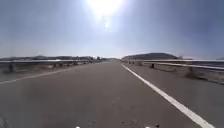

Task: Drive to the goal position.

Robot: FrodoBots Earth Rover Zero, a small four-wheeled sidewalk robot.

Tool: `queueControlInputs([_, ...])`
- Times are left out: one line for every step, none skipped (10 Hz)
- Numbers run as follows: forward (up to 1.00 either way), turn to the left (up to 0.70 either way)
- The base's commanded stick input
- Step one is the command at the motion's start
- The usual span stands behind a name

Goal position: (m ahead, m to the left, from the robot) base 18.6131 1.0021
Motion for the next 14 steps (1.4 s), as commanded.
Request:
queueControlInputs([0.7, 0.0])
queueControlInputs([0.7, 0.0])
queueControlInputs([0.7, 0.0])
queueControlInputs([0.7, 0.0])
queueControlInputs([0.7, 0.0])
queueControlInputs([0.7, 0.0])
queueControlInputs([0.7, 0.0])
queueControlInputs([0.7, 0.0])
queueControlInputs([0.7, 0.0])
queueControlInputs([0.7, 0.0])
queueControlInputs([0.7, 0.0])
queueControlInputs([0.7, 0.0])
queueControlInputs([0.7, 0.0])
queueControlInputs([0.7, 0.0])
